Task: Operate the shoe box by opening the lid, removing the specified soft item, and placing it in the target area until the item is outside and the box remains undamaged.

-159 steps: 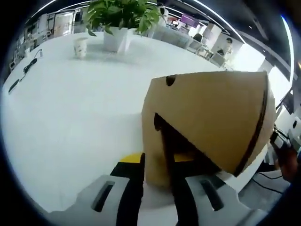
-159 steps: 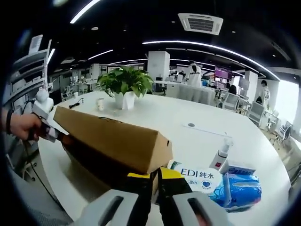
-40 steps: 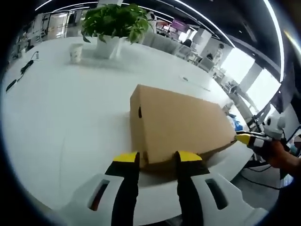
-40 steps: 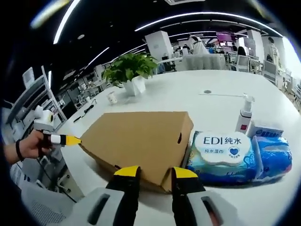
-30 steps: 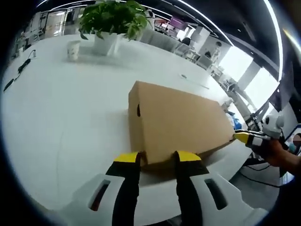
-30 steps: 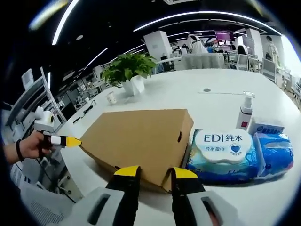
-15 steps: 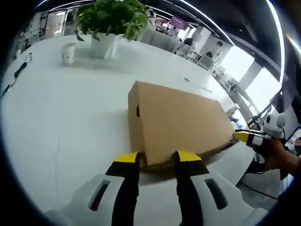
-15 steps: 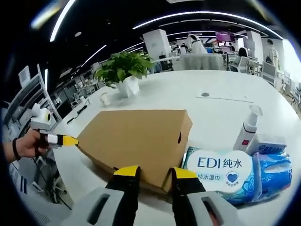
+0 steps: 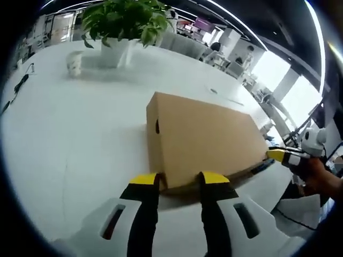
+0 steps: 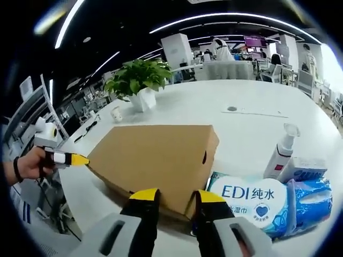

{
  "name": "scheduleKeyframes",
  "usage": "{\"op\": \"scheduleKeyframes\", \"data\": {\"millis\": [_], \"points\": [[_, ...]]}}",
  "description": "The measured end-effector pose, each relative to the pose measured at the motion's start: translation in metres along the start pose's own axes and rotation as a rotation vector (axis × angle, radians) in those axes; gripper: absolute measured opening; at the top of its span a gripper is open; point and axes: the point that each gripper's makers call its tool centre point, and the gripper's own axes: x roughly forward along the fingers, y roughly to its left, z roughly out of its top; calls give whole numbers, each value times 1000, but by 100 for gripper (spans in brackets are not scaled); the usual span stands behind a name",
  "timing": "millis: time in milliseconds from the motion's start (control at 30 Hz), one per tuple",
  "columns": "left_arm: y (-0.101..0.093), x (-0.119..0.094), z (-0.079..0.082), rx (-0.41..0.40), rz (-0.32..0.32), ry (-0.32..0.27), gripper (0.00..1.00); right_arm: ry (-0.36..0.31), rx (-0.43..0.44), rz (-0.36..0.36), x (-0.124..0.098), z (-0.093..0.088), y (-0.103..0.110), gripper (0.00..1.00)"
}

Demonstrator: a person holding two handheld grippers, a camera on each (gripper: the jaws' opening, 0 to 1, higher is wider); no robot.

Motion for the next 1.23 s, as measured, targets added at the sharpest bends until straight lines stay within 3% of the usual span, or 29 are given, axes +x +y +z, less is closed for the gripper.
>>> {"op": "scheduleKeyframes", "data": {"millis": [100,233,400,567,700,900,1233], "points": [[-4,-5,2,26,7,-13,35,-16,-1,18,-9,1,2,25],[-9,-17,9,47,21,-68,42,-52,-13,8,-31,2,-7,36],[-17,-30,13,100,44,-115,45,-123,0,-94,-76,1,-43,45],[-38,-40,13,137,11,-175,50,-196,68,-180,-127,-6,-86,55],[-51,-40,7,142,-5,-186,52,-215,99,-228,-154,-19,-106,61],[-71,-34,-3,165,-28,-185,54,-214,105,-264,-171,-35,-118,66],[-93,-37,2,237,-37,-203,58,-243,112,-257,-174,-40,-120,69]]}}
